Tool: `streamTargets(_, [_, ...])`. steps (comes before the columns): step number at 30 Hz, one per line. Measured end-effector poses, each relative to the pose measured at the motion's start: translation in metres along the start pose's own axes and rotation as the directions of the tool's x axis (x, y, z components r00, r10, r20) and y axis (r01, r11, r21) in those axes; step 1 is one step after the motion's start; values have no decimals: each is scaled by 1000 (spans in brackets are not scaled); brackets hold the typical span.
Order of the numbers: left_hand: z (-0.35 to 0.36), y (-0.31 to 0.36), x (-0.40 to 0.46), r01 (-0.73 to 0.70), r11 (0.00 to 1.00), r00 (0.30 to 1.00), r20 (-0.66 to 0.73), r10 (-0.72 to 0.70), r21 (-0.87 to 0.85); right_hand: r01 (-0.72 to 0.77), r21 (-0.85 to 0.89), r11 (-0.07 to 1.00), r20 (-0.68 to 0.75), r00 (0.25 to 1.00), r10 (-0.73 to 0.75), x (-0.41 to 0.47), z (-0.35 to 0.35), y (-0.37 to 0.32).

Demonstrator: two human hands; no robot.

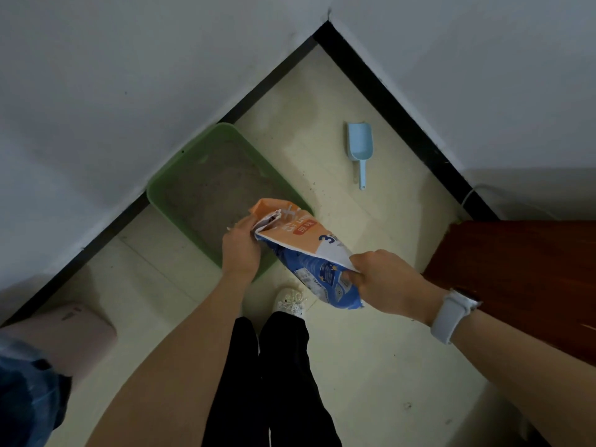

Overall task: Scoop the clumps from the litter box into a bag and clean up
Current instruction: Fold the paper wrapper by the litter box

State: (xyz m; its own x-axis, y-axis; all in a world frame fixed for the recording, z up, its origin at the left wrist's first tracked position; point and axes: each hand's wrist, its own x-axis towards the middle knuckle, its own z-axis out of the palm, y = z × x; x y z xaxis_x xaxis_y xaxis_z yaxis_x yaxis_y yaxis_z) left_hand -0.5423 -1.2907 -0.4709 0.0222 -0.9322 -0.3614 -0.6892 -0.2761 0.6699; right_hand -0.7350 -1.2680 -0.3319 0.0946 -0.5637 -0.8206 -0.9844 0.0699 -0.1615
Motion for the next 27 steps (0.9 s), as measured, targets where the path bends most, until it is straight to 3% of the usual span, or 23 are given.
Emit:
streamTargets(10, [10, 1, -4, -54, 998, 984, 171, 50, 18, 3, -33, 999, 13, 1000, -3, -10, -7, 0])
streamTargets(17, [20, -13, -14, -74, 996, 919, 392, 48, 52, -18, -65, 998, 13, 1000, 18, -14, -10, 3])
streamTargets(27, [29, -14, -24, -26, 999, 913, 408, 8, 40, 25, -165, 986, -15, 1000, -28, -16, -17, -3])
